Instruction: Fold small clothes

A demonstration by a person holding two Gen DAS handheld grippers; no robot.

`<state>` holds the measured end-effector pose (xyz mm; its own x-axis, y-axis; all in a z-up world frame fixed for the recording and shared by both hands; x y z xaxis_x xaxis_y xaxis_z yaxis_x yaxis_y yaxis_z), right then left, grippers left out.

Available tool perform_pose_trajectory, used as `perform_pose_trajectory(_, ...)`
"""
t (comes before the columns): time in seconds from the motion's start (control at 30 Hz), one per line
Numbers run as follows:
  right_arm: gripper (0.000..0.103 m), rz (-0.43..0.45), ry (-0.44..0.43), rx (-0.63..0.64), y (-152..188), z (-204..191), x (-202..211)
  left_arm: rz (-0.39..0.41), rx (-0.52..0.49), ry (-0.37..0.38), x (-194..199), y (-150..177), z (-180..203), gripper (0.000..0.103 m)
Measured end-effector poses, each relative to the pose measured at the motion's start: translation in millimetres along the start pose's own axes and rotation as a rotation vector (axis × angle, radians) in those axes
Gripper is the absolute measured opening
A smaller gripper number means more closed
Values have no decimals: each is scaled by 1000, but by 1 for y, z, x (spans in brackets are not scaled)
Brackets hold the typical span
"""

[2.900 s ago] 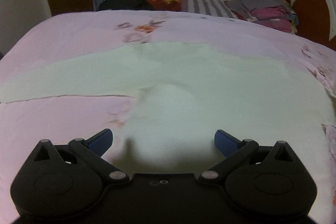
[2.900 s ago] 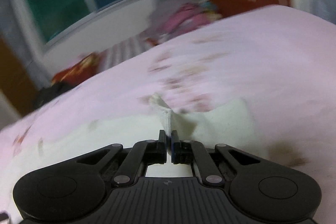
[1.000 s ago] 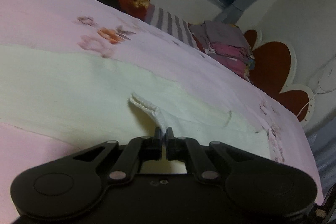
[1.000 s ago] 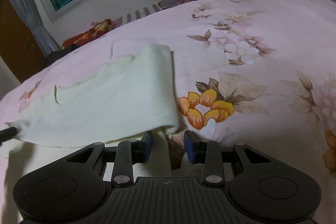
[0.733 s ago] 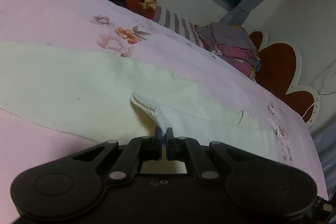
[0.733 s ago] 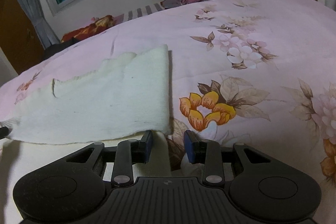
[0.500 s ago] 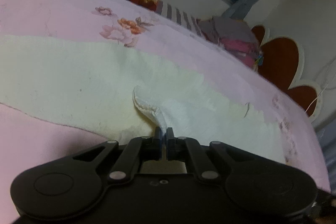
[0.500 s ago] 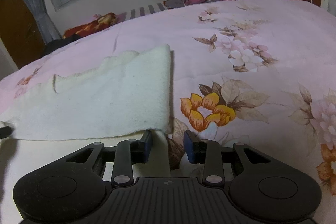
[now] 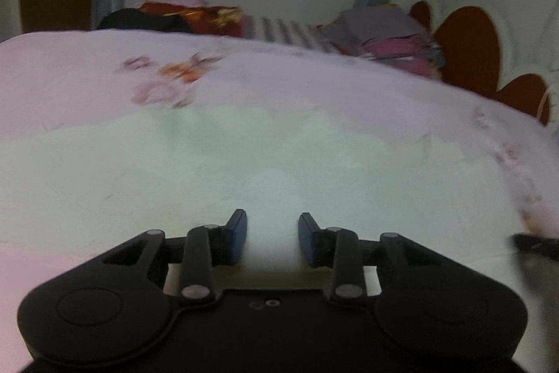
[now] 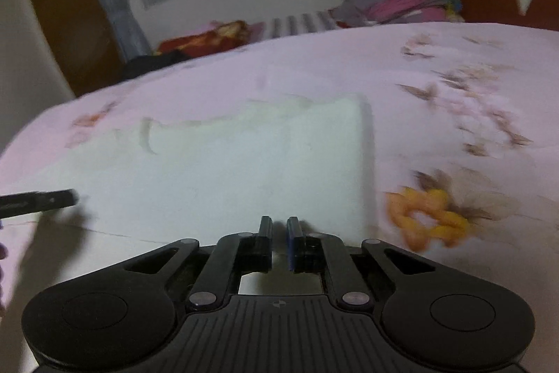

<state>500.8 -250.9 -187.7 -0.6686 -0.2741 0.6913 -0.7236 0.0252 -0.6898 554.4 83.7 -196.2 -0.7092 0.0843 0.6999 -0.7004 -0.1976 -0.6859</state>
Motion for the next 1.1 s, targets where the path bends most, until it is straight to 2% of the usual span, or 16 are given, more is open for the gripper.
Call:
perform_pose_trajectory(0.07, 7, 3, 40, -91, 4, 36, 6, 2, 29, 27, 3, 3, -8, 29)
perform_pose_trajectory(0.13, 7, -10, 55, -96, 1, 48, 6, -6, 16, 20, 6, -1, -6, 29)
perform_pose_trajectory(0.17, 7, 8, 34, -93, -6, 46, 7, 5, 17, 20, 8, -6, -3, 32)
perform_pose_trajectory(0.27, 7, 51, -35, -77, -32, 25, -5, 28, -2, 34, -1, -21, 10, 32)
perform_pose_trajectory(0.4, 7, 26, -117, 41, -51, -21, -43, 8, -18, 16, -24, -31, 14, 32)
perform_pose_trajectory(0.47, 7, 10, -126, 83, -57, -27, -60, -5, -18, 2, -31, -30, 7, 32)
perform_pose_trajectory(0.53, 7, 10, -79, 84, -67, -7, -72, -10, 1, 15, -33, -26, -1, 32)
perform_pose_trajectory(0.63, 5, 7, 49, -20, -84, 52, -86, -4, -29, 8, -30, -22, 0, 32)
perform_pose_trajectory(0.67, 0, 2, 43, -56, -90, 64, -90, -3, -33, 4, -29, -22, 1, 32)
perform_pose_trajectory(0.73, 0, -11, 45, -25, -94, 67, -95, -3, -22, 4, -29, -23, 1, 32)
perform_pose_trajectory(0.8, 0, -17, 62, 18, -94, 63, -95, -10, -22, -4, -27, -26, 2, 31)
perform_pose_trajectory(0.9, 0, 1, 52, 11, -88, 58, -76, 48, -17, -6, -13, -32, 2, 32)
perform_pose_trajectory(1.0, 0, -44, 49, 38, -67, 52, -70, -18, -33, 1, -21, -19, 1, 32)
perform_pose_trajectory(1.1, 0, -51, 51, 51, -52, 45, -54, 26, -33, -33, -7, -19, -2, 30)
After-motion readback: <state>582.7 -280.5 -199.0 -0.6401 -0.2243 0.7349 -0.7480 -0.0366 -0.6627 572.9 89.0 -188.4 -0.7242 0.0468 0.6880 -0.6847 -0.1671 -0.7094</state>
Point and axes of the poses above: each gripper's, at about its wrist camera, not at the fingertips, and x roughly against the way its jaws point, z to its right, y to its underside, the point moved 10 cm from there along -x, roughly the way its jaws point, and after that the axes turned 4 degrees about x, right-handed, at the moved point
